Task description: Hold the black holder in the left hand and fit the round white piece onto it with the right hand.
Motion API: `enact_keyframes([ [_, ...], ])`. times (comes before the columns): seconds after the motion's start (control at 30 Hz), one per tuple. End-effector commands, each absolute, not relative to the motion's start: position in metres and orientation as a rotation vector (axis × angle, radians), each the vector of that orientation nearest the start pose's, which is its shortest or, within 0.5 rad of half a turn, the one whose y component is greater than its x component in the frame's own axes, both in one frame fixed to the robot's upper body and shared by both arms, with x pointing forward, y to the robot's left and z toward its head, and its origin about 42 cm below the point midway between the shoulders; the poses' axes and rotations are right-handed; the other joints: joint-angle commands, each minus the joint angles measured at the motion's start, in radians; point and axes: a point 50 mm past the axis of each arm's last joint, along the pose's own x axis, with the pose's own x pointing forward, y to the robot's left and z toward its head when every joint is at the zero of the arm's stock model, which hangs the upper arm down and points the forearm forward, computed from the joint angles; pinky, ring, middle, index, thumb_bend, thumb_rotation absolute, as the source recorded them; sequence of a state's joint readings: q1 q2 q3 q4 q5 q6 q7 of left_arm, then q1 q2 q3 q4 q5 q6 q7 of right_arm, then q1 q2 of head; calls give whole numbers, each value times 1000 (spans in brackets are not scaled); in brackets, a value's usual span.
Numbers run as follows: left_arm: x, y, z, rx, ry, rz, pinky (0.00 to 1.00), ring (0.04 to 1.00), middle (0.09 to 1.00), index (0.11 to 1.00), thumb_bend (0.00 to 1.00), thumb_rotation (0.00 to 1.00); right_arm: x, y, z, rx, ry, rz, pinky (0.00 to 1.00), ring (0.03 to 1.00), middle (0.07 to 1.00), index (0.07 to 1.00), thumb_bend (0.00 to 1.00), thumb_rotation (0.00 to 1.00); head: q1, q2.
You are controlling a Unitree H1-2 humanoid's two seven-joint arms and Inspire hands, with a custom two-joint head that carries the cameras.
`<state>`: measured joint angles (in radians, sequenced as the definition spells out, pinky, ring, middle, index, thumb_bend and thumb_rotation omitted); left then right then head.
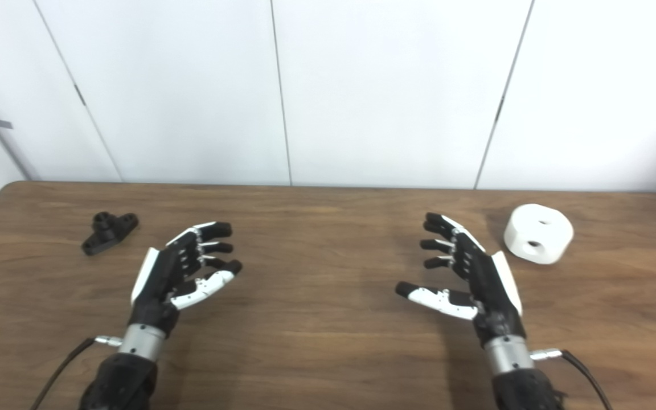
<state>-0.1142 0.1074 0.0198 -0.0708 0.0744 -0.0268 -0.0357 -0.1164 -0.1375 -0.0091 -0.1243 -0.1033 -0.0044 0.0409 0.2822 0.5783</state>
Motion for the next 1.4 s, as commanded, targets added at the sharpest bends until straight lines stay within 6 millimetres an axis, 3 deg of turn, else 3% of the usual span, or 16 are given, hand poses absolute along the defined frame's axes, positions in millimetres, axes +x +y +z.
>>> enact_keyframes([
  [0.0,327,225,163,173,-286,-50,586,714,771,723,669,126,321,-252,179,-247,-315,64,607,744,844,848,700,159,98,-39],
  [0.1,329,215,159,189,-274,-56,602,716,780,729,671,154,319,-255,179,-229,-295,63,592,722,835,853,676,117,151,-70],
  [0.23,331,208,152,198,-277,-54,586,714,779,729,637,88,318,-254,180,-206,-292,75,624,745,848,872,624,16,162,-96],
  [0.3,330,207,152,207,-276,-45,577,715,772,723,632,81,317,-252,182,-244,-296,61,629,749,851,863,625,26,159,-106],
  [0.8,329,209,152,189,-298,-41,579,699,764,720,640,62,313,-248,188,-252,-290,55,613,741,838,851,625,17,158,-100],
  [1.1,331,229,179,209,-356,-114,537,647,752,727,700,2,314,-248,187,-258,-285,62,585,725,824,842,640,60,160,-100],
  [1.37,345,270,229,457,-395,-193,557,675,745,726,707,0,312,-249,192,-257,-283,59,579,721,825,837,636,55,159,-95],
])
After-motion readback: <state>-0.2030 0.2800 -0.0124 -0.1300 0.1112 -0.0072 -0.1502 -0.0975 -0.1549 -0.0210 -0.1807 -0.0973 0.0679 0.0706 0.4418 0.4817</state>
